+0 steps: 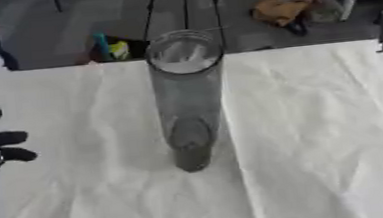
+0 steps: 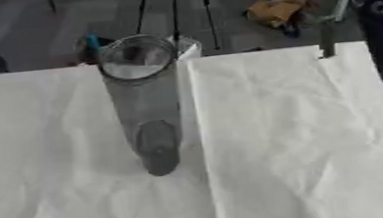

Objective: Arrange flowers into the vase.

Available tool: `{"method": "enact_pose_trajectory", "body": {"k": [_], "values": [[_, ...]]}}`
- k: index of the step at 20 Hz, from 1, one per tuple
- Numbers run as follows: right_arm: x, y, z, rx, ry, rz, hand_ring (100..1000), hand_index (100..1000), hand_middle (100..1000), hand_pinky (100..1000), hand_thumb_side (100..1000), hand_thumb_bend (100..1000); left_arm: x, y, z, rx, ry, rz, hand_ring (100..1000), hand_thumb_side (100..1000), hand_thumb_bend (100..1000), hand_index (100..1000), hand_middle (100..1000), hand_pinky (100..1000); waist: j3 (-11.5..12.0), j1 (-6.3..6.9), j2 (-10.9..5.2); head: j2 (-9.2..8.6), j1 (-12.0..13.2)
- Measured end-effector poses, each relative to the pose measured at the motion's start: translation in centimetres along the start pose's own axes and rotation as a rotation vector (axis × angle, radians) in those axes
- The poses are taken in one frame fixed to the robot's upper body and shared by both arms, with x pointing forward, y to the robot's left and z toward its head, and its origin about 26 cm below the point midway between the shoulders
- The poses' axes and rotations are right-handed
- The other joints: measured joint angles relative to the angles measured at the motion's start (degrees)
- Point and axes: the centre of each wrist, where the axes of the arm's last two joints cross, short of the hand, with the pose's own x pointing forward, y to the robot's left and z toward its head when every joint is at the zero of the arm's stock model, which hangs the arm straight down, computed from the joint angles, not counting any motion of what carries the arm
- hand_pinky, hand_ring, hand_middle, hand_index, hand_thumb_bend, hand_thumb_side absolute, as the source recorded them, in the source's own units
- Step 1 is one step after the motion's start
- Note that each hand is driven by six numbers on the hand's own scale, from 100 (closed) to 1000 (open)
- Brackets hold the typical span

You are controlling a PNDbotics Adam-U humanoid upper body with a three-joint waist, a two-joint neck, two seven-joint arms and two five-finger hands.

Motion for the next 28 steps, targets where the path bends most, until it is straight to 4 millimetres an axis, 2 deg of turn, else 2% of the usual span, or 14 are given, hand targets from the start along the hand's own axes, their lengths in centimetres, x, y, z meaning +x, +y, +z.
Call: {"method": "enact_pose_trajectory", "body": {"k": [8,16,22,28], "values": [[0.2,0.7,-0.2,-0.055,-0.274,-0.086,100,100,100,100,456,100,0.0,0.0,-0.1,-0.008,-0.002,0.005,736,1000,149,906,823,636,0.12,0.00,0.00,-0.80,-0.50],[0.2,1.6,-0.3,-0.081,-0.492,0.004,100,100,100,100,411,100,0.0,-0.1,-0.2,-0.019,-0.004,0.012,736,1000,150,906,823,637,0.36,-0.05,0.00,-1.08,-0.55],[-1.1,2.5,-0.4,0.001,-0.521,0.106,100,100,100,100,411,100,0.0,-0.1,-0.3,-0.024,-0.003,0.013,736,1000,151,906,823,637,0.56,-0.55,0.00,-1.09,-0.52],[-2.4,2.8,-0.2,0.070,-0.432,0.183,100,100,100,100,445,100,0.1,-0.1,-0.5,-0.027,-0.008,0.013,736,1000,151,906,823,638,0.73,-0.89,0.02,-1.14,-0.18]]}}
